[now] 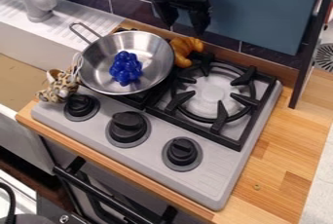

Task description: Put the yellow object into the frying pan

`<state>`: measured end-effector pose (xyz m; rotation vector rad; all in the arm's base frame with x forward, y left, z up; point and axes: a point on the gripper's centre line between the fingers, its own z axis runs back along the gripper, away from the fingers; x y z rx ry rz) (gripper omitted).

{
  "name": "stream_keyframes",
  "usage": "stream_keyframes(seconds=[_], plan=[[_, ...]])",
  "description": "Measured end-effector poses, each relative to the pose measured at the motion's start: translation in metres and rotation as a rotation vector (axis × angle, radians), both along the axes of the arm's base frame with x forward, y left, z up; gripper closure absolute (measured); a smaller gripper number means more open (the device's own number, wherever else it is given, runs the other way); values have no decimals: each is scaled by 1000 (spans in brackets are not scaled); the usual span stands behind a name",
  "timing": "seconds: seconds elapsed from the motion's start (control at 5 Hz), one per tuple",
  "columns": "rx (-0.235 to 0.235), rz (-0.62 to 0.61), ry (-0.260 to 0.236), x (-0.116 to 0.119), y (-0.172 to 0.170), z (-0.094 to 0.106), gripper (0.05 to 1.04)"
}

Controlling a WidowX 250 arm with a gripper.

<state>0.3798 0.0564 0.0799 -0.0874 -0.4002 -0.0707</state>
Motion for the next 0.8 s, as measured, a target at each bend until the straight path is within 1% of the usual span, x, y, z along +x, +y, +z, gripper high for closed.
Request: stream_keyframes(seconds=[0.2, 0.4, 0.6, 0.8], plan=[[21, 23, -16, 4, 1, 0, 87], [42, 45, -1, 2, -1, -11, 87], [55, 51, 0, 3, -1, -14, 87], [62, 52, 13, 4, -5, -23, 87]])
